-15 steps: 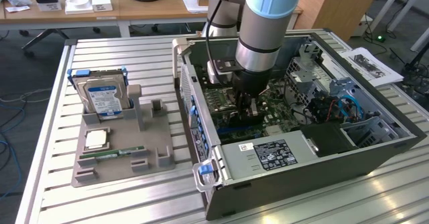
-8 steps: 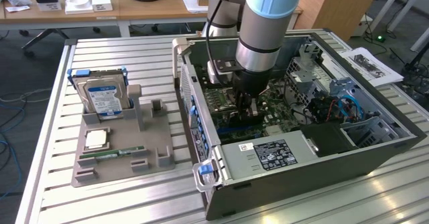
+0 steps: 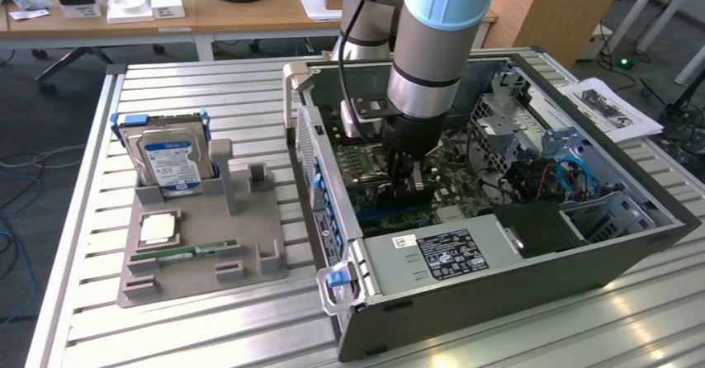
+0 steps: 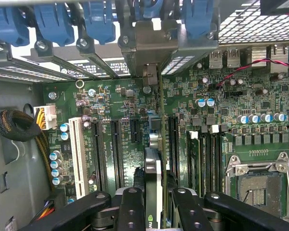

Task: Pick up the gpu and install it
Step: 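Insert the gpu into the slot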

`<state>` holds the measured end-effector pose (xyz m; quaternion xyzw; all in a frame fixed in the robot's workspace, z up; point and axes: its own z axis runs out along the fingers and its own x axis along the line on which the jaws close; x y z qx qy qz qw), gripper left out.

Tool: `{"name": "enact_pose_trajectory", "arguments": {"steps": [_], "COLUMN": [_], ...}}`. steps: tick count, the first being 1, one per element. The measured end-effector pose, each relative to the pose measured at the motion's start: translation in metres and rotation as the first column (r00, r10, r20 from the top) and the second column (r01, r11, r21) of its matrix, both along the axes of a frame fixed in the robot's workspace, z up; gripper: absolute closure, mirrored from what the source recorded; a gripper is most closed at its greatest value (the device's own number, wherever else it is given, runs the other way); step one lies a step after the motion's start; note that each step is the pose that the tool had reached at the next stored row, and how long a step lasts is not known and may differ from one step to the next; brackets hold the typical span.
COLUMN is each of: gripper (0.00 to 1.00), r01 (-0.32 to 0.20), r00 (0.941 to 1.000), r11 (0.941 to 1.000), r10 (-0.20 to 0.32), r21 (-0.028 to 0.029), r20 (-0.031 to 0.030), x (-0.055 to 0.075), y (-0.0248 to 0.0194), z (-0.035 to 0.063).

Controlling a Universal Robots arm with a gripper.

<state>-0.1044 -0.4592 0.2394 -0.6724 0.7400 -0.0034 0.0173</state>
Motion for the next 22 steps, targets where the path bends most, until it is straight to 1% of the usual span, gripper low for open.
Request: {"name": "enact_pose_trajectory", "arguments": {"steps": [22], "gripper": [0.73], "r01": [0.000], "r00": [1.0000], "r11": [1.0000], "r10": [0.000], "r21": [0.0003], "r20": [0.0002], "x": [-0.0001], "y": [0.0000], "z": [-0.0001]}}
